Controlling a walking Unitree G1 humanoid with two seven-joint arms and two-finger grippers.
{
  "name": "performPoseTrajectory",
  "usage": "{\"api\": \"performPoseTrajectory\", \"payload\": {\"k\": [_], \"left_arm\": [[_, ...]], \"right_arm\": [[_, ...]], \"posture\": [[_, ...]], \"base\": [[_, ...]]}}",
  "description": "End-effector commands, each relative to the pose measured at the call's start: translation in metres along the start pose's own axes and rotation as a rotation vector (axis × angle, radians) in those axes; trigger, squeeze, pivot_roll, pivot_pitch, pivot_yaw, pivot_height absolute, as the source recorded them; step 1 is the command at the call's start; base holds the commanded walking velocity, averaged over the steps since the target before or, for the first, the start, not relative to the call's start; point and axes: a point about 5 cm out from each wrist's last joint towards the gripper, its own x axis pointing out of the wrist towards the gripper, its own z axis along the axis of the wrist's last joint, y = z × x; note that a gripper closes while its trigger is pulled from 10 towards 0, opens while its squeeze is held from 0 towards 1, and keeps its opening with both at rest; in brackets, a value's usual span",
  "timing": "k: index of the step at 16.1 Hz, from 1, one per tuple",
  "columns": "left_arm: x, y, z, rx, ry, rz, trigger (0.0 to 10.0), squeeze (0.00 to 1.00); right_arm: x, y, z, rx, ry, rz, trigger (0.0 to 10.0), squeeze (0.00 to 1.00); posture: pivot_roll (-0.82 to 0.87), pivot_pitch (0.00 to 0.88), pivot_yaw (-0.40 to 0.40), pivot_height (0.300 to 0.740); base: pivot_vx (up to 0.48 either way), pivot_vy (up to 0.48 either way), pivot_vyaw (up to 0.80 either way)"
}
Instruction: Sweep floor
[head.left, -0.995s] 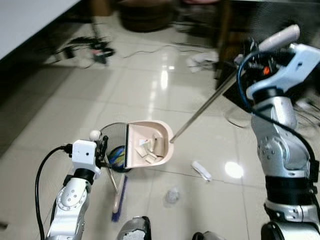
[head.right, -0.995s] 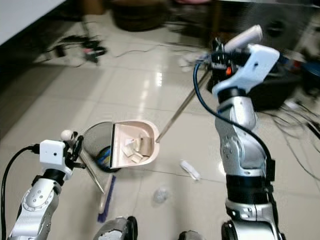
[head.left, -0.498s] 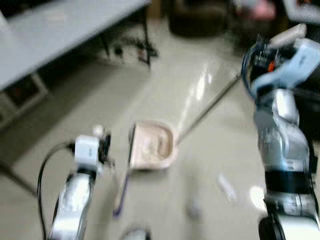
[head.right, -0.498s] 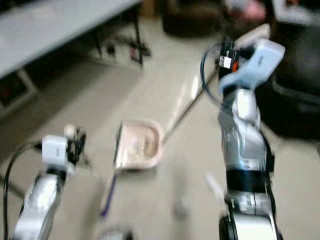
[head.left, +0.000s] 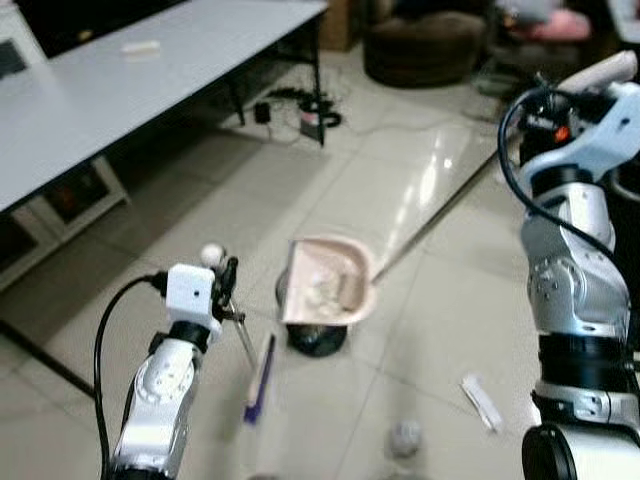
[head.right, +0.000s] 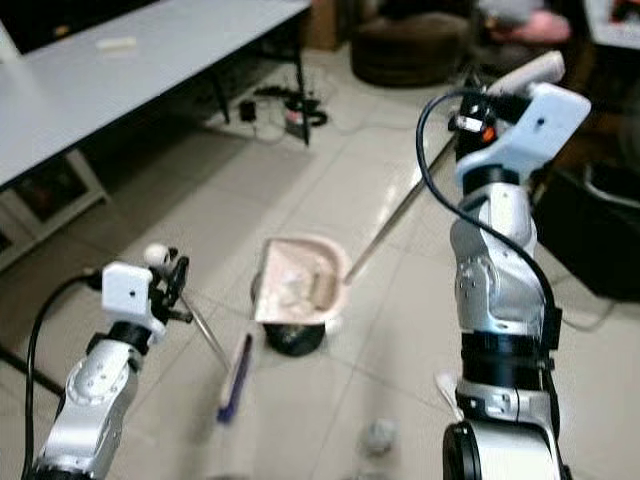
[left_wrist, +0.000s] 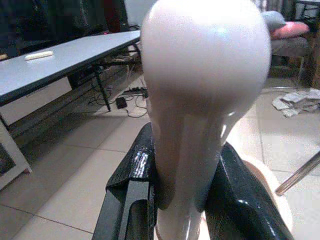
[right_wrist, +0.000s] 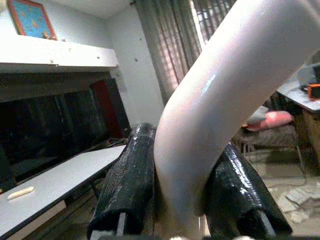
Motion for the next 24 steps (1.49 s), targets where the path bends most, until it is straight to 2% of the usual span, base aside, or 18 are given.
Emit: {"api": "performPoseTrajectory", "payload": {"k": [1, 11, 20, 24], "left_arm": [[0.000, 0.010, 0.003, 0.035, -0.012, 0.020, 10.0, 0.00], [0.002, 0.008, 0.001, 0.026, -0.010, 0.017, 10.0, 0.00], [0.002, 0.009, 0.000, 0.018, -0.009, 0.021, 10.0, 0.00], [0.001, 0.011, -0.002, 0.017, 0.004, 0.034, 10.0, 0.00]], "right_arm": [[0.003, 0.013, 0.008, 0.047, -0.054, 0.036, 10.0, 0.00], [0.004, 0.009, 0.010, 0.030, -0.068, 0.024, 10.0, 0.00], [0.006, -0.001, 0.011, 0.037, -0.084, -0.024, 10.0, 0.00], [0.006, -0.006, 0.012, 0.035, -0.093, -0.043, 10.0, 0.00]], "posture": [[-0.01, 0.000, 0.075, 0.740], [-0.02, 0.000, 0.072, 0.740], [-0.01, 0.003, 0.067, 0.740], [-0.01, 0.009, 0.071, 0.740]], "base": [[0.300, 0.000, 0.00], [0.304, 0.000, 0.00], [0.300, 0.000, 0.00], [0.060, 0.000, 0.00]]}}
